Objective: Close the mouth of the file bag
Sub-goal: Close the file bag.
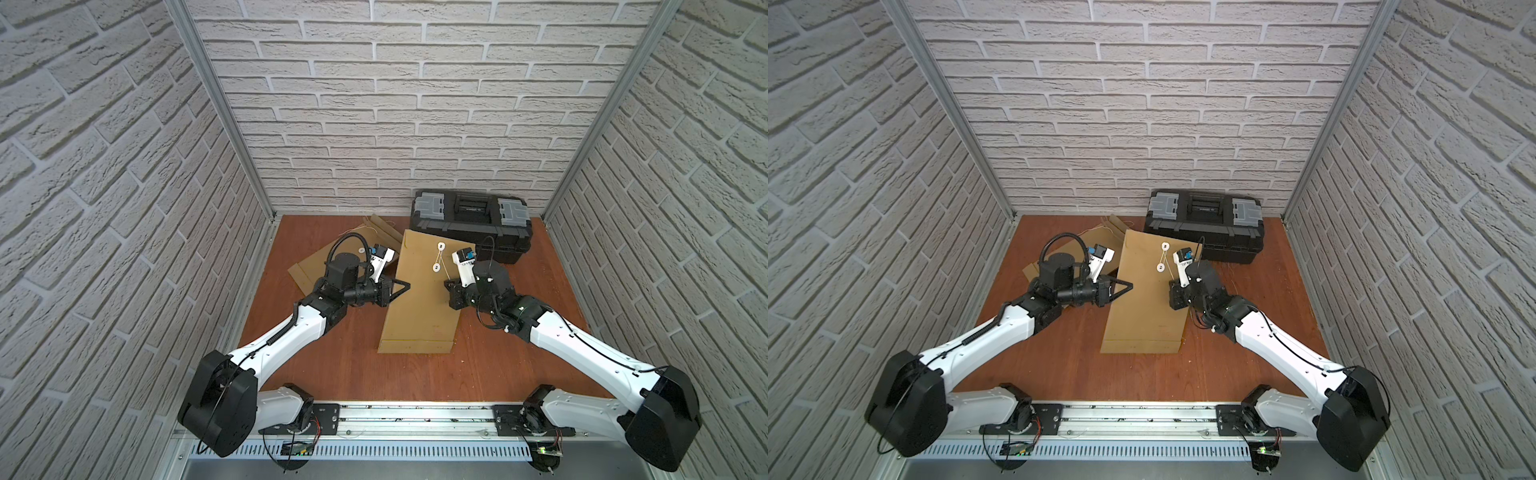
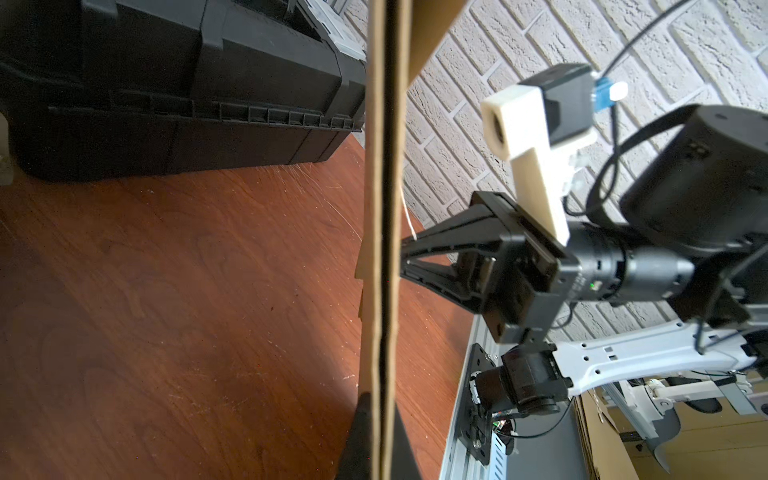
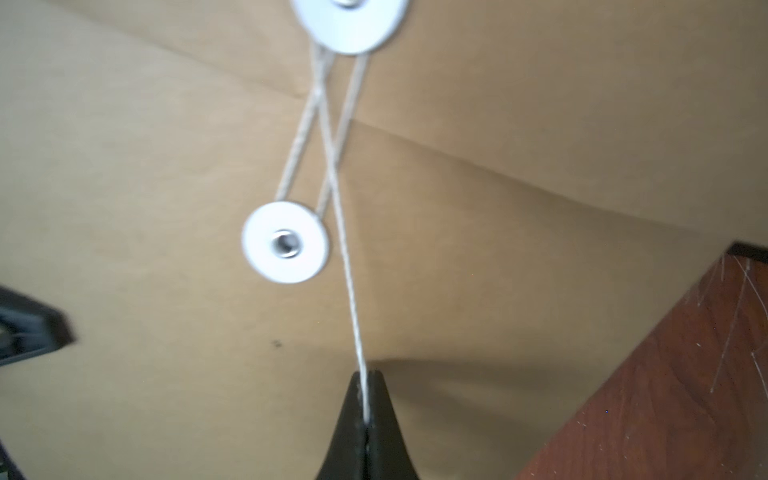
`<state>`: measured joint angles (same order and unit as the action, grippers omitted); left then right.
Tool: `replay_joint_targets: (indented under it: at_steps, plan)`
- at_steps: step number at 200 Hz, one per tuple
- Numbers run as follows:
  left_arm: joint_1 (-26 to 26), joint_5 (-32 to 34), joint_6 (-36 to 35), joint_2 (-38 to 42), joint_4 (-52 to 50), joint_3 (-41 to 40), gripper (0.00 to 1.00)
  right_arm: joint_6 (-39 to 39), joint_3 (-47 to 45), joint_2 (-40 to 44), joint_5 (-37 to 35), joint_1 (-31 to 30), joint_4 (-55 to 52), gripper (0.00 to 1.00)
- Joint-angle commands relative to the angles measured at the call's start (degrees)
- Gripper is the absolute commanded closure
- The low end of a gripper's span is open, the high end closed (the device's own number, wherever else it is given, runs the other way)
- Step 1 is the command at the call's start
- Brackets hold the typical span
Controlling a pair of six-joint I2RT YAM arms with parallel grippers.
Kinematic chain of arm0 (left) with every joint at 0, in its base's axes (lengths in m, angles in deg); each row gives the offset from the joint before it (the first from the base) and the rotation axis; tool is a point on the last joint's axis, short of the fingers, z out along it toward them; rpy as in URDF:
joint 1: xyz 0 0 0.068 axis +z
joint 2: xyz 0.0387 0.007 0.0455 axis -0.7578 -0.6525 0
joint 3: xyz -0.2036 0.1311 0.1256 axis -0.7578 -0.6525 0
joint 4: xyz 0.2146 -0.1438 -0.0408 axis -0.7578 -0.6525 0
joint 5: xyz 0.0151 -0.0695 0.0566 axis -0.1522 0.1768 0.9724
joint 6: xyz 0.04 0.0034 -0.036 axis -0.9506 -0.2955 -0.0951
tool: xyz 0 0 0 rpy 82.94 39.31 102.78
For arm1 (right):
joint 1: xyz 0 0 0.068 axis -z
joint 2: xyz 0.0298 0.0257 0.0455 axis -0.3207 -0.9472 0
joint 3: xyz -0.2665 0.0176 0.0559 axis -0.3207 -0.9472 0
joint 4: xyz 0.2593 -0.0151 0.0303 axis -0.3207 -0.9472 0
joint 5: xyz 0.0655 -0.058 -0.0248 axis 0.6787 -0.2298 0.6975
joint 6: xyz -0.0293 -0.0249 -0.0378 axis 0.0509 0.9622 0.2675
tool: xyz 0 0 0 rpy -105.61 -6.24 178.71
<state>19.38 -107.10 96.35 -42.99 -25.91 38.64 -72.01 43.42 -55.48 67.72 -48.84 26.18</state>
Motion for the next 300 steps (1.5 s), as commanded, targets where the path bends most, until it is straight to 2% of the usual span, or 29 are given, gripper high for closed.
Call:
replay_joint_targets:
  at_steps: [1,50,84,137,215,269,300]
  plan:
    - [0.18,-0.24,-0.95,2.01,2.22,1.87,1.00,-0.12,-0.57,-1.12,5.29,3.38,0.60,0.97]
    - [0.44,-0.16,-1.85,2.57,0.75,1.63,1.00,1.70,3.39,-2.66,6.43,6.73,-2.56,0.97]
    - [1.28,-0.16,-3.67,3.17,-1.95,1.56,1.00,3.29,9.82,-1.83,6.49,7.92,-11.58,0.98]
    - [1.65,-1.43,-4.16,4.11,-3.09,1.75,1.00,8.26,22.32,-5.67,-3.89,8.32,-27.20,0.97]
    - [0.35,-2.32,-4.51,3.19,-2.76,1.88,1.00,13.06,36.69,-17.04,-12.77,8.25,-31.96,0.97]
    - [-0.15,-2.11,-4.60,2.36,-2.67,1.74,1.00,13.85,44.55,-22.22,-11.67,7.40,-33.51,0.97]
    - [-0.17,-1.86,-5.01,1.20,-2.80,1.78,1.00,14.96,53.24,-25.88,-11.81,4.57,-38.98,0.97]
